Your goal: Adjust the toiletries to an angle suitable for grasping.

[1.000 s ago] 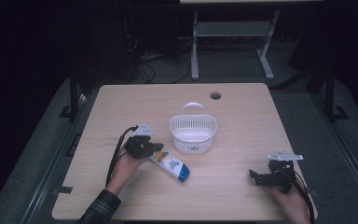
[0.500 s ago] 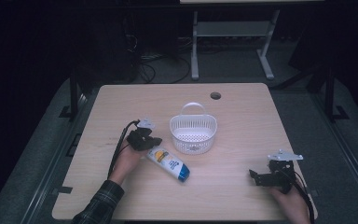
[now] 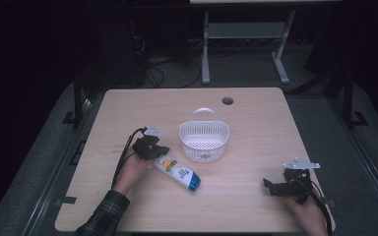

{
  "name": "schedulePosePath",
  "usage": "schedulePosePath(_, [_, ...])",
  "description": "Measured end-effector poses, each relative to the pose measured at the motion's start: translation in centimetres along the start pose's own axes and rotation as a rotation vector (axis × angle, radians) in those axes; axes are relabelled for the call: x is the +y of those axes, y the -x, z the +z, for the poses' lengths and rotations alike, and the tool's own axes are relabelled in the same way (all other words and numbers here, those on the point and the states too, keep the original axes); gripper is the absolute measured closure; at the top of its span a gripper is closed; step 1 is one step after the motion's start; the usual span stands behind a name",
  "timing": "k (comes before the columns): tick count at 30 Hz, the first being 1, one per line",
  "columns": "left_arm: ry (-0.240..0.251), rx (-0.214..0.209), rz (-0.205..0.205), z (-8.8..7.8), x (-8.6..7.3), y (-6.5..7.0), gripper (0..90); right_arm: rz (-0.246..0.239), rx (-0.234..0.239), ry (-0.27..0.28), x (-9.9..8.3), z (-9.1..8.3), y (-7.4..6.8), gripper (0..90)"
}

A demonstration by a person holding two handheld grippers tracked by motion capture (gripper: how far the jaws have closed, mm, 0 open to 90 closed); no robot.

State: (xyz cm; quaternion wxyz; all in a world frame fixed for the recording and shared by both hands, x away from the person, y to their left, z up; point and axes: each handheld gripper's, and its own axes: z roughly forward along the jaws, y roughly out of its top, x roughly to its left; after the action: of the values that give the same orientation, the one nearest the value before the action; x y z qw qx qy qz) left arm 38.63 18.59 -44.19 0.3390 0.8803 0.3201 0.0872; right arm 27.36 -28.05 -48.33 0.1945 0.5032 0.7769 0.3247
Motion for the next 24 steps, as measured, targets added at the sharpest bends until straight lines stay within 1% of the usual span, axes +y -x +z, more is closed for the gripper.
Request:
schedulePosePath(4, [-0.002, -0.004, -0.006, -0.2, -0.5, 0.0, 90.0, 0.005, -0.004, 0.000, 0.0, 0.0, 0.0, 0.7])
schedulePosePath(6, [-0.005, -0.008, -0.007, -0.4, -0.7, -0.1, 90.0, 0.014, -0.012, -0.001, 0.3, 0.3, 0.1, 0.7])
schedulePosePath(9, [-0.004, -0.020, -0.011, -0.8, -1.2, -0.2, 90.0, 0.015, -0.013, 0.000, 0.3, 0.3, 0.1, 0.7])
schedulePosePath(12, [-0.007, -0.023, -0.014, -1.0, -1.5, -0.2, 90.0, 0.015, -0.012, 0.000, 0.3, 0.3, 0.1, 0.7])
schedulePosePath(18, [-0.027, -0.029, 0.000, -1.7, -2.3, 0.0, 90.0, 0.015, -0.012, -0.001, 0.3, 0.3, 0.1, 0.7])
schedulePosePath(22, [-0.039, -0.033, 0.002, -2.1, -2.7, 0.0, 90.0, 0.015, -0.012, 0.000, 0.3, 0.3, 0.1, 0.8])
schedulePosePath(23, [-0.031, -0.033, -0.004, -2.1, -2.8, 0.1, 90.0, 0.015, -0.012, -0.001, 0.3, 0.3, 0.1, 0.7])
schedulePosePath(24, [-0.037, -0.035, 0.000, -2.2, -2.8, 0.1, 90.0, 0.015, -0.013, 0.000, 0.3, 0.3, 0.1, 0.7])
